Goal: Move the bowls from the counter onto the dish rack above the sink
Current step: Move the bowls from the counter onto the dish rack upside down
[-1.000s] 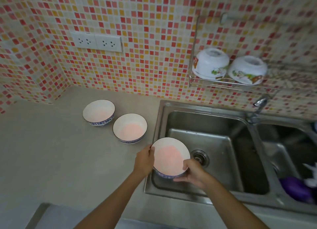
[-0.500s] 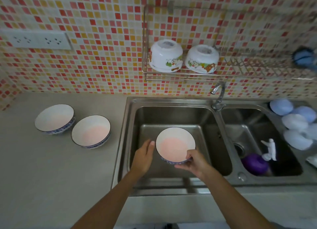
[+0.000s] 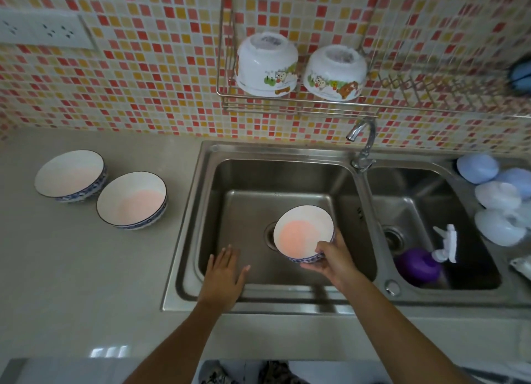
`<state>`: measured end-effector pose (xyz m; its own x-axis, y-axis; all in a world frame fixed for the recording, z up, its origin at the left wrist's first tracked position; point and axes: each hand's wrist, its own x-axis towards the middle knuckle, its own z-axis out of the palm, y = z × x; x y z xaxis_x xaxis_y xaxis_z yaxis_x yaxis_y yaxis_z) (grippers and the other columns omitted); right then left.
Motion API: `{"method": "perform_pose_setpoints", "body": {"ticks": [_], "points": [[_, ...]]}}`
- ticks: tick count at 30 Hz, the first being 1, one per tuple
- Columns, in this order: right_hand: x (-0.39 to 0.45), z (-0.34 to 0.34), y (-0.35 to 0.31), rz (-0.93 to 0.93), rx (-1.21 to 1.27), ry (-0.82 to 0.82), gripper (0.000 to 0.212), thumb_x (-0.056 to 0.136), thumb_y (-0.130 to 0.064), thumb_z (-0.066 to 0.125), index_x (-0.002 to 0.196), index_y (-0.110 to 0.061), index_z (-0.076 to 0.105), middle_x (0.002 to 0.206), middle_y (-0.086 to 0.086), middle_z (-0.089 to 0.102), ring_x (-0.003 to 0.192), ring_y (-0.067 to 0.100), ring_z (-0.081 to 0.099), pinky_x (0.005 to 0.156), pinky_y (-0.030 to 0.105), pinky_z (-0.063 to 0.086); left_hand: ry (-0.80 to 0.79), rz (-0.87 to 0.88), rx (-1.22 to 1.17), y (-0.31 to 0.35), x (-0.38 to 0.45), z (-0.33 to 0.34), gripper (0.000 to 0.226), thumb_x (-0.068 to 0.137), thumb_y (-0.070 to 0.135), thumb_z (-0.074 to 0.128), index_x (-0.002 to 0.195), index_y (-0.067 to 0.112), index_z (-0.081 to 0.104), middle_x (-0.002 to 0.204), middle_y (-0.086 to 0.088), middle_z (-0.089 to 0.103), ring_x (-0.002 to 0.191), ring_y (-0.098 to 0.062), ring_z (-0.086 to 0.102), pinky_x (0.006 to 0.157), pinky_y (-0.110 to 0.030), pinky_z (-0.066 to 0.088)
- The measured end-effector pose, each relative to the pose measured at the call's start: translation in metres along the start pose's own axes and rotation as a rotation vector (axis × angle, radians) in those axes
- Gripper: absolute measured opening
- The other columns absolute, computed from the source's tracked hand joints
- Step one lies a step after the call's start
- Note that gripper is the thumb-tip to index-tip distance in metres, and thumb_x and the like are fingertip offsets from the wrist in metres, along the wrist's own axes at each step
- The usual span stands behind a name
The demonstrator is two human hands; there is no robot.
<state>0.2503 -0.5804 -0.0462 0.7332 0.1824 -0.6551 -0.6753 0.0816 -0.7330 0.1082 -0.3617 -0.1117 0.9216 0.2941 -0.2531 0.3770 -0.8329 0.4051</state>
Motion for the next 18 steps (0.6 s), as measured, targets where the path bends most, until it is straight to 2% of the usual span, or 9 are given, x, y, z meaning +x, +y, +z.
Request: {"method": "perform_pose_setpoints", "body": {"ticks": [5, 8, 10, 13, 15, 18], "points": [[0.014, -0.003, 0.005, -0.082, -0.210, 0.111, 0.081, 0.078, 0.009, 0.050, 0.139, -0.042, 0.039, 0.139, -0.002, 0.041, 0.122, 0.037, 0.041, 0.063, 0.060, 0.058, 0.020, -0.040, 0.034, 0.002, 0.002, 0.000, 0.106, 0.070, 0.079, -0.015, 0.149, 0.015, 0.017, 0.158, -0.005, 0.017, 0.146, -0.019, 0.008, 0.120, -0.039, 0.000], [0.019, -0.001, 0.009, -0.209, -0.413, 0.147, 0.087, 0.075, 0.011, 0.058, 0.141, -0.041, 0.036, 0.139, -0.002, 0.041, 0.124, 0.034, 0.039, 0.058, 0.053, 0.060, 0.014, -0.053, 0.036, 0.002, 0.002, 0.001, 0.094, 0.076, 0.070, -0.002, 0.148, 0.013, 0.017, 0.158, -0.006, 0.017, 0.146, -0.019, 0.008, 0.120, -0.039, 0.001], [0.021, 0.001, 0.010, -0.358, -0.589, 0.207, 0.090, 0.070, 0.008, 0.064, 0.144, -0.034, 0.034, 0.140, 0.003, 0.045, 0.127, 0.034, 0.043, 0.066, 0.052, 0.060, 0.034, -0.065, 0.021, 0.002, 0.001, 0.001, 0.094, 0.076, 0.069, 0.001, 0.148, 0.011, 0.020, 0.157, -0.007, 0.019, 0.146, -0.019, 0.010, 0.120, -0.037, 0.002], [0.022, 0.004, 0.013, -0.462, -0.721, 0.274, 0.089, 0.070, 0.007, 0.065, 0.144, -0.029, 0.032, 0.138, 0.012, 0.040, 0.122, 0.034, 0.048, 0.092, 0.049, 0.054, 0.054, -0.073, -0.002, 0.002, 0.002, 0.002, 0.095, 0.075, 0.070, 0.005, 0.147, 0.011, 0.024, 0.156, -0.007, 0.022, 0.146, -0.019, 0.013, 0.119, -0.035, 0.004], [0.024, 0.005, 0.014, -0.476, -0.803, 0.280, 0.092, 0.071, 0.005, 0.064, 0.145, -0.034, 0.025, 0.135, 0.014, 0.036, 0.117, 0.034, 0.051, 0.095, 0.049, 0.052, 0.065, -0.071, -0.017, 0.002, 0.003, 0.001, 0.094, 0.076, 0.070, 0.008, 0.148, 0.012, 0.023, 0.156, -0.007, 0.023, 0.146, -0.019, 0.014, 0.119, -0.035, 0.005], [0.028, 0.007, 0.019, -0.565, -0.926, 0.285, 0.100, 0.069, 0.005, 0.069, 0.145, -0.036, 0.020, 0.128, 0.014, 0.036, 0.107, 0.033, 0.056, 0.091, 0.047, 0.055, 0.073, -0.074, -0.039, 0.002, 0.001, 0.002, 0.084, 0.083, 0.066, 0.019, 0.149, 0.014, 0.019, 0.156, -0.007, 0.023, 0.145, -0.018, 0.016, 0.119, -0.033, 0.006]]}}
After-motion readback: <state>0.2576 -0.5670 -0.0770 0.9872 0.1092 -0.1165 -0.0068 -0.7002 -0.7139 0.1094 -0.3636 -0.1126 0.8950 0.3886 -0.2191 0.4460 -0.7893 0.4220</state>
